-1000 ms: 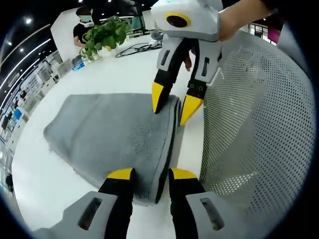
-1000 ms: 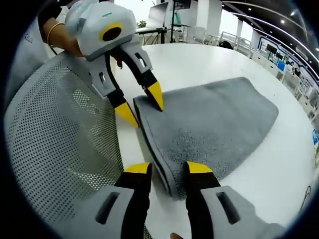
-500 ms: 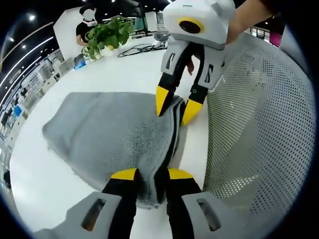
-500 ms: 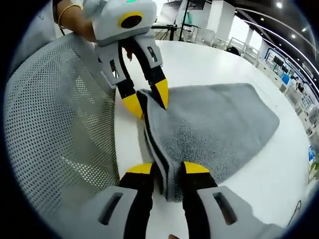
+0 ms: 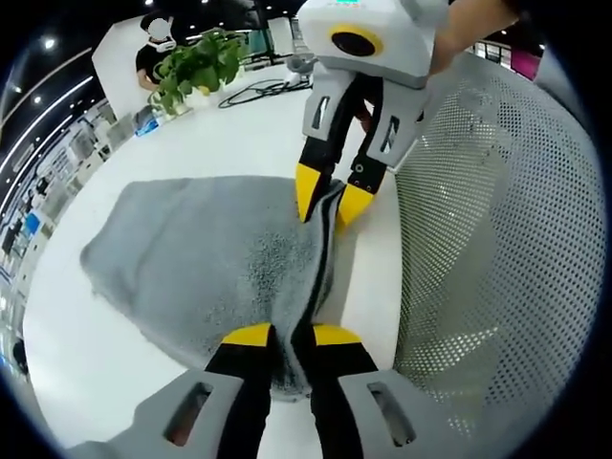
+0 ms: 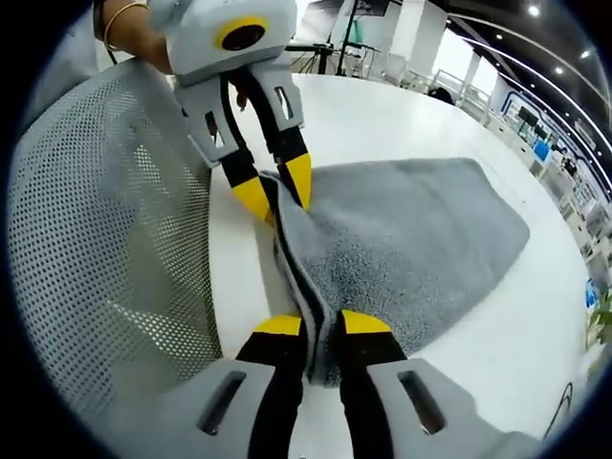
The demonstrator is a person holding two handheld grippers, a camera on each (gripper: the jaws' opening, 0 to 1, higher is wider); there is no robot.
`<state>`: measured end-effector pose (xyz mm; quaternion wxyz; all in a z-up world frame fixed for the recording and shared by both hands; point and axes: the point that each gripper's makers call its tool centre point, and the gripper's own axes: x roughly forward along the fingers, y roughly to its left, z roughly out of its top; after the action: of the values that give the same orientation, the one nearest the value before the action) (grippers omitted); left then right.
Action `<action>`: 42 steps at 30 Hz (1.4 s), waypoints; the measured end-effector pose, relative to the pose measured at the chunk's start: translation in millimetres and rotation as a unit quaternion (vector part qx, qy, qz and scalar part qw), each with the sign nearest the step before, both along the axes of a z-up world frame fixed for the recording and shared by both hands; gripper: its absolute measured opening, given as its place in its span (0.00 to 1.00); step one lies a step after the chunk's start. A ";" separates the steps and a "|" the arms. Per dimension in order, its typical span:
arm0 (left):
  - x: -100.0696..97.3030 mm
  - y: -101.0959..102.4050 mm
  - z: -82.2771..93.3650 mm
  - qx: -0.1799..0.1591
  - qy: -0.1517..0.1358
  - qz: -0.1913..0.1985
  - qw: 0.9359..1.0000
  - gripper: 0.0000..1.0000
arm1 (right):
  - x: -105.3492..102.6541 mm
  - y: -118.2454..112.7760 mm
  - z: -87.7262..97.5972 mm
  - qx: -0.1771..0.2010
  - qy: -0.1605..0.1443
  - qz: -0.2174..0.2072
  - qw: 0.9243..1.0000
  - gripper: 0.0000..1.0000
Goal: Fold the towel on the table until its edges align and the towel forms a compact rectangular stack.
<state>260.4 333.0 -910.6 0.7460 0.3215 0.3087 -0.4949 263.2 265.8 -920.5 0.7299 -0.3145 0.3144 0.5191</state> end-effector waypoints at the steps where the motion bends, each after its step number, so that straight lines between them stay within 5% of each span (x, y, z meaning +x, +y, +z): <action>1: -0.3 0.2 0.0 0.000 0.001 0.000 1.000 0.13 | 0.2 0.1 -0.3 -0.001 0.002 0.000 1.000 0.11; 7: -11.4 0.6 -1.1 0.021 0.009 -0.024 0.999 0.12 | -15.2 3.8 1.2 -0.020 0.015 0.032 0.999 0.07; 12: -25.9 2.8 -0.2 0.021 0.033 -0.034 0.999 0.12 | -32.5 6.2 2.9 -0.013 0.051 0.022 0.998 0.06; 24: -59.5 5.0 -0.3 0.016 0.073 -0.035 0.997 0.10 | -69.0 8.4 4.9 -0.036 0.073 0.048 0.996 0.06; 34: -60.2 6.3 4.6 -0.016 0.104 -0.013 0.994 0.07 | -69.6 8.1 16.6 -0.015 0.089 0.029 0.996 0.05; 42: -62.3 7.7 22.0 -0.027 0.095 -0.011 0.995 0.07 | -69.6 9.1 36.0 0.000 0.088 0.030 0.996 0.05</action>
<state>198.0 340.7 -888.6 0.7164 0.2565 0.3610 -0.5391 193.7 274.9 -884.5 0.6834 -0.2768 0.3674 0.5669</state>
